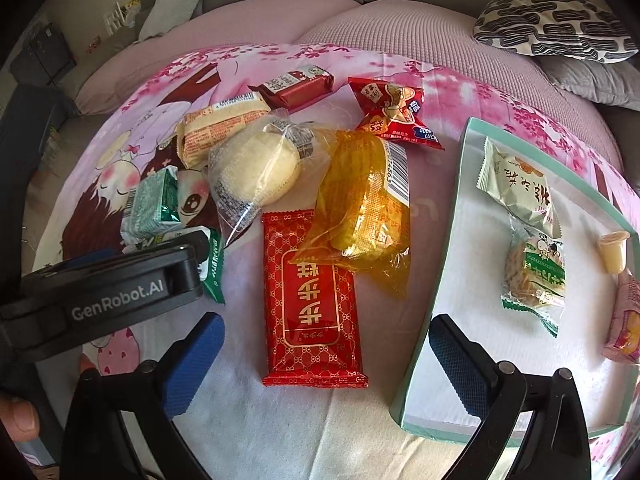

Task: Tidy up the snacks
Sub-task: 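Move both open tools to the snack pile, left toward green box, right toward red packet, then grasp the red packet with the right tool while the left tool grasps the green BISCUIT box, then carry the red packet with the right tool and green box with the left tool into the tray, then open the right tool releasing the red packet while the left tool releases the green box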

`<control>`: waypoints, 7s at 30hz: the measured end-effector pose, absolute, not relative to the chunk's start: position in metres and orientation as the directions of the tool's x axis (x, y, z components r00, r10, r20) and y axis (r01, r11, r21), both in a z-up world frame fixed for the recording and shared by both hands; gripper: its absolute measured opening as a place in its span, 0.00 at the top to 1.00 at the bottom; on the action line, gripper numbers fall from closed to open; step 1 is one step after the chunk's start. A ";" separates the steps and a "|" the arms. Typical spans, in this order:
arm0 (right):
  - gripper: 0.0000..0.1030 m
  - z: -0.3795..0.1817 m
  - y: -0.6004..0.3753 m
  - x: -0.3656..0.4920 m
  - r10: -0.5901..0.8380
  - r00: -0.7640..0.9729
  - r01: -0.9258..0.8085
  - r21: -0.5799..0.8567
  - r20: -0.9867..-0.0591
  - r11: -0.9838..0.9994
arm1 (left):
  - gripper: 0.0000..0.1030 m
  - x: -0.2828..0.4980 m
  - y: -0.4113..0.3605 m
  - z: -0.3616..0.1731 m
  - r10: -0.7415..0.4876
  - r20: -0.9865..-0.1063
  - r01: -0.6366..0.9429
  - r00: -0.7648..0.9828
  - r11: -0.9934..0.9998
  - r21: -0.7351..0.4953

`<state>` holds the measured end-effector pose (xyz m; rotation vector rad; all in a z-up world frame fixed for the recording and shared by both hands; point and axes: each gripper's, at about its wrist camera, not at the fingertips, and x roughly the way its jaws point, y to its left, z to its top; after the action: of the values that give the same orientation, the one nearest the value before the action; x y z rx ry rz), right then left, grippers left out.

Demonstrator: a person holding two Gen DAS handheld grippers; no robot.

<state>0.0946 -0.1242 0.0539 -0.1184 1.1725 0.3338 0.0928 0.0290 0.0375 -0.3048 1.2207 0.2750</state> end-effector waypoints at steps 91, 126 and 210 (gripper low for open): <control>0.54 0.104 -0.140 0.077 0.420 0.413 -0.324 0.301 -0.808 0.897 | 0.31 0.076 0.030 0.102 -0.066 -0.830 -0.356 0.553 0.882 -0.308; 0.54 0.116 -0.357 0.086 0.082 0.557 0.270 0.273 -0.827 0.923 | 0.31 0.093 -0.128 0.104 -0.240 -0.825 0.007 0.512 0.961 -0.275; 0.42 0.059 -0.349 0.111 -0.013 0.359 0.296 0.101 -0.933 0.950 | 0.26 0.100 -0.222 0.044 -0.214 -0.918 0.288 0.333 0.951 -0.118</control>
<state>0.1107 -0.3494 0.0585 0.2702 1.1905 -0.2019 0.0997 -0.2223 0.0436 0.0701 1.1866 -0.3280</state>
